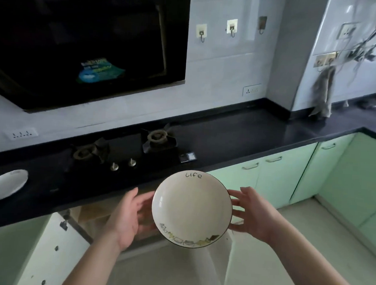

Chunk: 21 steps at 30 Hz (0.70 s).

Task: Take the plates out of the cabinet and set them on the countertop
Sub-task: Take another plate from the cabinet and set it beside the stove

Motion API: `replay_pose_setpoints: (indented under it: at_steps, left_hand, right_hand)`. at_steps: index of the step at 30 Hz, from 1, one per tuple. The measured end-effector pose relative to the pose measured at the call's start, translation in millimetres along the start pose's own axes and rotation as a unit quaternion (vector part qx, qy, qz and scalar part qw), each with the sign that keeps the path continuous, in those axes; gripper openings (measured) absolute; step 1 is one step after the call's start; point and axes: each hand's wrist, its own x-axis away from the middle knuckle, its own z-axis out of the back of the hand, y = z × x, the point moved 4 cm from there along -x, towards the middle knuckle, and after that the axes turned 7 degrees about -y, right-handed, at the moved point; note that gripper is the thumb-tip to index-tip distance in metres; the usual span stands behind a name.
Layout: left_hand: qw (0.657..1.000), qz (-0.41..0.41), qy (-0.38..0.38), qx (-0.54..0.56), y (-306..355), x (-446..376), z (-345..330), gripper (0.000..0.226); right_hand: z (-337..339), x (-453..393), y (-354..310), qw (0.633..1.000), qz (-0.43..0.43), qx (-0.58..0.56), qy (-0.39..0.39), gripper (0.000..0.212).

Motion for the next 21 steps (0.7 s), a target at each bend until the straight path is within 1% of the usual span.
replay_pose_setpoints:
  at_steps: [3,7,14,17,21]
  left_hand:
    - [1.000,-0.006,-0.008,-0.022,8,-15,-25,0.055]
    - [0.999,-0.007,-0.023,-0.039,29,-41,-45,0.053]
    - [0.995,-0.013,-0.098,-0.018,63,-112,-90,0.054]
    - [0.992,-0.018,-0.123,-0.019,75,-142,-116,0.053]
    - [0.989,-0.023,-0.144,-0.030,87,-170,-162,0.054]
  right_hand:
    - [24,-1,-11,0.999,0.013,-0.032,0.002,0.047]
    - [36,-8,-34,0.997,0.037,-0.071,0.017,0.047]
    - [62,-18,-90,0.991,0.090,-0.076,0.066,0.047]
    - [83,-21,-112,0.986,0.118,-0.092,0.077,0.049]
    - [120,-22,-141,0.982,0.131,-0.099,0.095,0.051]
